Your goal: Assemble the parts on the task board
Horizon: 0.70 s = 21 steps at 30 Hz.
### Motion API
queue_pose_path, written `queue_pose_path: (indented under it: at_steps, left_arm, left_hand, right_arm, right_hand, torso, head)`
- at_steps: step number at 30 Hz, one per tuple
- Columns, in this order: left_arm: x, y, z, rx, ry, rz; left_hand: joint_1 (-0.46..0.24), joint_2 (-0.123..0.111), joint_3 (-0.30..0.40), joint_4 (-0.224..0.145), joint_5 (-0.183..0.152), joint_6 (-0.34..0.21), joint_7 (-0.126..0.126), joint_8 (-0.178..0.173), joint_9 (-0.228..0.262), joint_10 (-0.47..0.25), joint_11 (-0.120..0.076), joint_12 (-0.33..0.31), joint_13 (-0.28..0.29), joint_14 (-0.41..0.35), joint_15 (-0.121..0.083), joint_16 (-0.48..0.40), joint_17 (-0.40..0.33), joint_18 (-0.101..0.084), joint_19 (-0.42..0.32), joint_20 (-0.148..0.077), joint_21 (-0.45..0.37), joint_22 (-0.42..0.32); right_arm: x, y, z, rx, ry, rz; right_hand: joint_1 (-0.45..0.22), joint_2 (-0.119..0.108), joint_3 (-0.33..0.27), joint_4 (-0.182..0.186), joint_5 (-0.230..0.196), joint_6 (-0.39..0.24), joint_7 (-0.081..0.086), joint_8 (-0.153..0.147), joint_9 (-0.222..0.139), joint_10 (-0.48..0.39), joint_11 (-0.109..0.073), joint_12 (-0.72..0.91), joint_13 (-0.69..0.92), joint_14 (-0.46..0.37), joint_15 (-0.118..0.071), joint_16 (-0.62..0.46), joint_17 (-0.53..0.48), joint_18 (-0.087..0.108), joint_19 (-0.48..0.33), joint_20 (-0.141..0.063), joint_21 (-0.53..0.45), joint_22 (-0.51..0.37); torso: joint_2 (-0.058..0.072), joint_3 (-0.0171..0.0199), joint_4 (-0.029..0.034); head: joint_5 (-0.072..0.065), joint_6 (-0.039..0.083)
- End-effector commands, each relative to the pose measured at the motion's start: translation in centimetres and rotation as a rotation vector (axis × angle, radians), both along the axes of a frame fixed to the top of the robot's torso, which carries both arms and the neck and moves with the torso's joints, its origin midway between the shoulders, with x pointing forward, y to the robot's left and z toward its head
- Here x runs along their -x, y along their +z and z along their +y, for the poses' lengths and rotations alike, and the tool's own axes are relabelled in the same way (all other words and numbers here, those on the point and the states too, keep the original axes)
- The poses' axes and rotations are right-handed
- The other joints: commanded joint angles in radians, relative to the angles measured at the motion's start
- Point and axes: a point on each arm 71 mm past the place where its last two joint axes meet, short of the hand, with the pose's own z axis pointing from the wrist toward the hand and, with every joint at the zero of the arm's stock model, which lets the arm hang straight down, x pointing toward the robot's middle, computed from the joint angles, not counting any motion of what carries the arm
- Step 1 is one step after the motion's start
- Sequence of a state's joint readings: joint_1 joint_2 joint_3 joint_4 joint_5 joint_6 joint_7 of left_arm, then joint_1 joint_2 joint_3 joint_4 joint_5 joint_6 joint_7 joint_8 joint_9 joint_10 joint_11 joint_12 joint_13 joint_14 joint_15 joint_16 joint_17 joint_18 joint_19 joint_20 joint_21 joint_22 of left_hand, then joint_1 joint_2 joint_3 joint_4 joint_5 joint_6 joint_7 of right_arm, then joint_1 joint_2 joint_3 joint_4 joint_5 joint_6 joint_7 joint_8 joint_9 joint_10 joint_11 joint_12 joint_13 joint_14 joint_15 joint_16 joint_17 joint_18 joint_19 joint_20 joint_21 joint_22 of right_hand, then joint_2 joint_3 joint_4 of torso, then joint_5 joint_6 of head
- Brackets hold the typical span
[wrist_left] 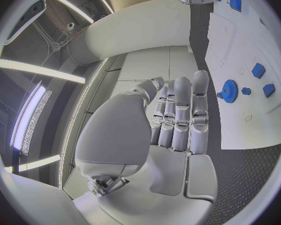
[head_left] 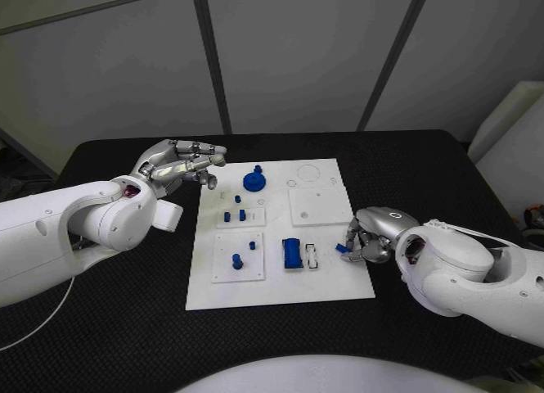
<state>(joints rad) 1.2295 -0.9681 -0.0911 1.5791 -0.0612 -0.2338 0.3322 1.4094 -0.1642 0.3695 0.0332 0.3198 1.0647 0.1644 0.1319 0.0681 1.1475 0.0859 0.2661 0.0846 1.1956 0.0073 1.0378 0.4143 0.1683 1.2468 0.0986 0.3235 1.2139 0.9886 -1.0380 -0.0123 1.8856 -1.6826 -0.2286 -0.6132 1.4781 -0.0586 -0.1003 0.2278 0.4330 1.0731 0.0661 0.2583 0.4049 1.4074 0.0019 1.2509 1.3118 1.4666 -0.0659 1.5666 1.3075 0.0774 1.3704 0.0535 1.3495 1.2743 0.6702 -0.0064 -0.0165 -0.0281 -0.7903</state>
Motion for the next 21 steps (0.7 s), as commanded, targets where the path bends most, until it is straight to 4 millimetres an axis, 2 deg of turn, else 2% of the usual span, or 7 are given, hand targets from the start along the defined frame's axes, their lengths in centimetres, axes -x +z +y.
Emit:
queue_pose_path:
  at_steps: [1,5,7,9,12,21]
  left_arm:
    - [0.1,0.1,-0.1,0.009,-0.011,-0.002]
    - [0.1,0.1,-0.1,0.009,-0.011,-0.002]
    - [0.0,0.1,-0.1,0.009,-0.011,-0.002]
    - [0.1,0.1,-0.1,0.009,-0.011,-0.002]
    - [0.1,0.1,-0.1,0.009,-0.011,-0.002]
    - [0.1,0.1,-0.1,0.009,-0.009,-0.003]
  left_hand:
    - [0.000,0.007,-0.005,0.000,-0.003,-0.004,-0.001,0.002,-0.001,-0.006,0.003,0.005,0.001,-0.004,0.001,-0.004,-0.002,0.012,-0.001,0.004,-0.005,-0.001]
    - [0.000,0.007,-0.005,0.000,-0.003,-0.004,-0.001,0.002,-0.001,-0.006,0.003,0.005,0.001,-0.004,0.001,-0.004,-0.002,0.012,-0.001,0.004,-0.005,-0.001]
    - [0.000,0.007,-0.005,0.000,-0.003,-0.004,-0.001,0.002,-0.001,-0.006,0.003,0.005,0.001,-0.004,0.001,-0.004,-0.002,0.012,-0.001,0.004,-0.005,-0.001]
    - [0.000,0.007,-0.005,0.000,-0.003,-0.004,-0.001,0.002,-0.001,-0.006,0.003,0.005,0.001,-0.004,0.001,-0.004,-0.002,0.012,-0.001,0.004,-0.005,-0.001]
    - [0.000,0.007,-0.005,0.000,-0.003,-0.004,-0.001,0.002,-0.001,-0.006,0.003,0.005,0.001,-0.004,0.001,-0.004,-0.002,0.012,-0.001,0.004,-0.005,-0.001]
    - [-0.005,0.010,-0.008,0.002,-0.003,-0.004,-0.001,0.002,-0.001,-0.008,0.003,0.008,0.001,-0.004,0.001,-0.003,-0.003,0.012,-0.001,0.005,-0.006,-0.003]
  right_arm:
    - [0.2,-0.5,-0.6,0.033,-0.042,0.013]
    - [0.5,-0.3,-0.6,-0.022,-0.075,0.017]
    - [0.6,-0.1,-0.6,-0.053,-0.090,0.024]
    - [0.8,0.0,-0.6,-0.109,-0.112,0.039]
    - [1.0,0.2,-0.6,-0.200,-0.139,0.056]
    - [1.4,0.7,0.1,-0.332,-0.165,0.055]
  right_hand:
    - [0.037,0.020,0.025,-0.006,0.011,0.011,-0.003,0.006,0.007,0.002,-0.013,-0.001,0.006,0.101,-0.005,-0.003,0.248,-0.005,-0.001,-0.008,-0.001,0.002]
    - [0.059,0.031,0.068,-0.010,-0.003,0.018,-0.007,0.006,0.007,0.006,-0.018,0.003,0.011,0.102,-0.008,0.000,0.253,-0.006,0.004,-0.012,0.003,0.009]
    - [0.061,0.033,0.082,-0.008,0.002,0.020,-0.009,0.007,0.008,0.008,-0.019,0.005,0.012,0.102,-0.009,0.001,0.255,-0.007,0.006,-0.013,0.005,0.011]
    - [0.059,0.030,0.104,-0.003,0.025,0.018,-0.008,0.007,0.010,0.008,-0.020,0.004,0.012,0.102,-0.010,0.001,0.255,-0.007,0.006,-0.015,0.006,0.012]
    - [0.061,0.017,0.149,-0.001,0.049,0.017,-0.009,0.010,0.015,0.010,-0.019,0.004,0.013,0.103,-0.011,0.001,0.257,-0.007,0.007,-0.016,0.007,0.015]
    - [0.027,-0.024,0.223,0.017,0.048,0.016,-0.011,0.019,0.030,0.017,-0.021,0.009,0.019,0.104,-0.012,0.004,0.263,-0.010,0.015,-0.016,0.016,0.027]
  torso:
    - [0.001,0.0005,-0.0013]
    - [0.000,-0.0002,-0.0008]
    - [0.000,0.0000,-0.0009]
    - [0.000,-0.0003,-0.0008]
    - [-0.001,-0.0012,0.0004]
    - [0.001,-0.0010,0.0004]
  head:
    - [0.001,0.000]
    - [0.000,0.001]
    - [0.000,0.001]
    - [0.001,0.002]
    - [0.000,0.004]
    - [0.004,0.006]
